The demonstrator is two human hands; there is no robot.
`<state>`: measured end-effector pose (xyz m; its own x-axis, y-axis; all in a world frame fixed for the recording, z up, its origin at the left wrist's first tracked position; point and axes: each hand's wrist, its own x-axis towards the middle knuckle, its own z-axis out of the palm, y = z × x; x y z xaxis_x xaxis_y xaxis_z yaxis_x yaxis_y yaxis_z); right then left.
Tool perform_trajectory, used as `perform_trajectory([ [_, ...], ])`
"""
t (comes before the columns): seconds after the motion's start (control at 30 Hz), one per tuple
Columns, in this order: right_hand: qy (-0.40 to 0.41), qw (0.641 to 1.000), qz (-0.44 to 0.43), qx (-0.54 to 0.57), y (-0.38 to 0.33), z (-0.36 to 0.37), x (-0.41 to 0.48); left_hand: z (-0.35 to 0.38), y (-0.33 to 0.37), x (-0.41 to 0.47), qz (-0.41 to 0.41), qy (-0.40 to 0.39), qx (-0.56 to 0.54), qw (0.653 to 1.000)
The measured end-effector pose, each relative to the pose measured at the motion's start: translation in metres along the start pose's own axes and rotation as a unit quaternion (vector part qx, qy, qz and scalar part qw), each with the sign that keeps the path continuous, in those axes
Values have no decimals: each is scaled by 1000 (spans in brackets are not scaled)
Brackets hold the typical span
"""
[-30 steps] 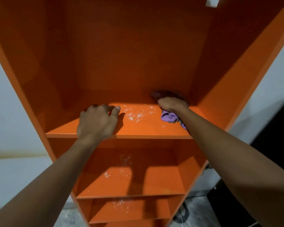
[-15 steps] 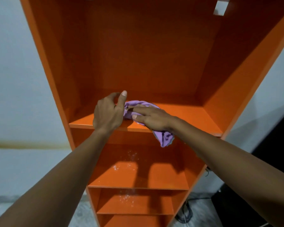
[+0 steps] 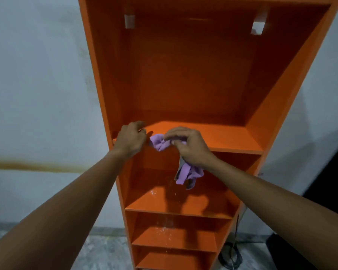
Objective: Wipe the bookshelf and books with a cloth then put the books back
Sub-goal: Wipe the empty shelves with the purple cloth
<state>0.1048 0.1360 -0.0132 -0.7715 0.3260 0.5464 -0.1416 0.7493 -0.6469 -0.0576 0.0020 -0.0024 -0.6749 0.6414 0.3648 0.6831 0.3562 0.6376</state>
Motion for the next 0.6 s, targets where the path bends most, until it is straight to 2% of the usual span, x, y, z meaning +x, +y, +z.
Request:
perform_trajectory([
  [0.13, 80, 993, 85, 29, -10, -12, 39, -13, -6, -9, 21, -15, 160, 987],
  [0.17, 112, 986, 122, 26, -7, -17, 51, -14, -6, -11, 39, 18, 187, 981],
  [0.23, 144, 970, 193, -26, 4, -23, 70, -16, -12, -15, 82, 132, 235, 960],
  [0.3, 102, 957, 255, -95, 22, -26, 81, -19, -17, -20, 64, 250, 231, 938],
  [0.37, 13, 944, 283, -168, 40, -21, 86, -22, -22, -20, 11, 308, 189, 932],
  [0.43, -49, 927, 285, -239, 57, -10, 97, -24, -30, -16, -63, 287, 124, 948],
  [0.5, -68, 912, 300, -273, 76, 3, 118, -22, -40, -11, -117, 237, 55, 963],
  [0.6, -93, 916, 298, -251, 81, 22, 148, -15, -60, -9, -125, 189, 15, 974],
])
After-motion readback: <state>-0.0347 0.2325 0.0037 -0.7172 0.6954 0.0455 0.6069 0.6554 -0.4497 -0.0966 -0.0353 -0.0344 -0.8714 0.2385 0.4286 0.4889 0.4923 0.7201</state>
